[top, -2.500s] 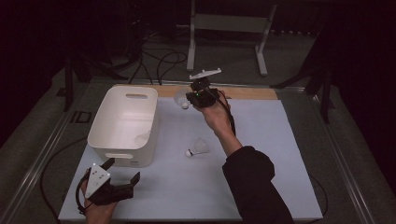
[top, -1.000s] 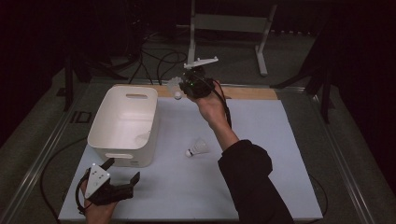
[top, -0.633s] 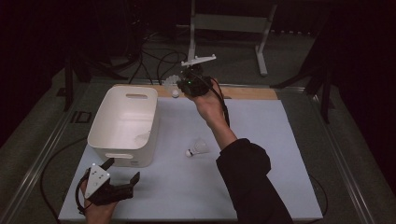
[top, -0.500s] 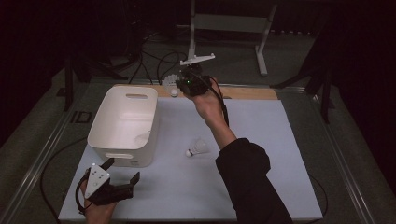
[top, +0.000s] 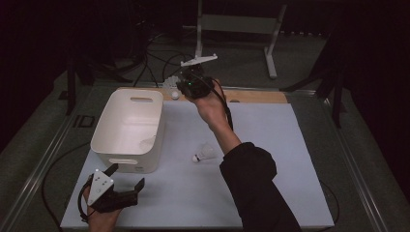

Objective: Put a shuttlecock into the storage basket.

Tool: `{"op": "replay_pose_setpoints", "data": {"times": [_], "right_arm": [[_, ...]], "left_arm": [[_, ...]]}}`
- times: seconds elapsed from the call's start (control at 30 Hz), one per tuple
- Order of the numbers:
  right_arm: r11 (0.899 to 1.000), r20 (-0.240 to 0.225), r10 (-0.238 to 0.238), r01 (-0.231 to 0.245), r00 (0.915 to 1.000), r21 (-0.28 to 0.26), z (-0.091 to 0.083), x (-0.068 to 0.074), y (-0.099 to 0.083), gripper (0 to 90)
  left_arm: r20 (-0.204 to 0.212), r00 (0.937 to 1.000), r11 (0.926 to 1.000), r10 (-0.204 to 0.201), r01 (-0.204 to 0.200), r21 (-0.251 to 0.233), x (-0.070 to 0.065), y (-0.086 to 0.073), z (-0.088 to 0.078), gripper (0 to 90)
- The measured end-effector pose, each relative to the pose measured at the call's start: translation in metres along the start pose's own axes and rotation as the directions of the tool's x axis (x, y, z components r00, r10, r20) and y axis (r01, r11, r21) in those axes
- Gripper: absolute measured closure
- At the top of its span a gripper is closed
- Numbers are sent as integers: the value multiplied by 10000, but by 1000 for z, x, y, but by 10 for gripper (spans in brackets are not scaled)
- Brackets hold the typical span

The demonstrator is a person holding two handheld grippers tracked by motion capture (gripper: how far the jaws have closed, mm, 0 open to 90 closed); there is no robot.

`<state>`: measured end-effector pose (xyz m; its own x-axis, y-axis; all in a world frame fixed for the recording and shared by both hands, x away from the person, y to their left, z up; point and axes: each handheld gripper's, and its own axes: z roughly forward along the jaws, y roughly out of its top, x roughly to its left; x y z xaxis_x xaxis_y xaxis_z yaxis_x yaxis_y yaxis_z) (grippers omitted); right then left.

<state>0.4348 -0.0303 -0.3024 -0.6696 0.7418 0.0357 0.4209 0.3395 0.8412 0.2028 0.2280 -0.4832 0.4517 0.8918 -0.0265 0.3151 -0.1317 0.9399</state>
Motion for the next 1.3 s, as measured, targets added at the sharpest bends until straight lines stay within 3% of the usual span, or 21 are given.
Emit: {"op": "replay_pose_setpoints", "data": {"times": [1.3], "right_arm": [[9995,-855,-138,114,9962,-280,12,31,12,890]], "left_arm": [[-13,10000,10000,8,-8,-39,0,0,0,3]]}}
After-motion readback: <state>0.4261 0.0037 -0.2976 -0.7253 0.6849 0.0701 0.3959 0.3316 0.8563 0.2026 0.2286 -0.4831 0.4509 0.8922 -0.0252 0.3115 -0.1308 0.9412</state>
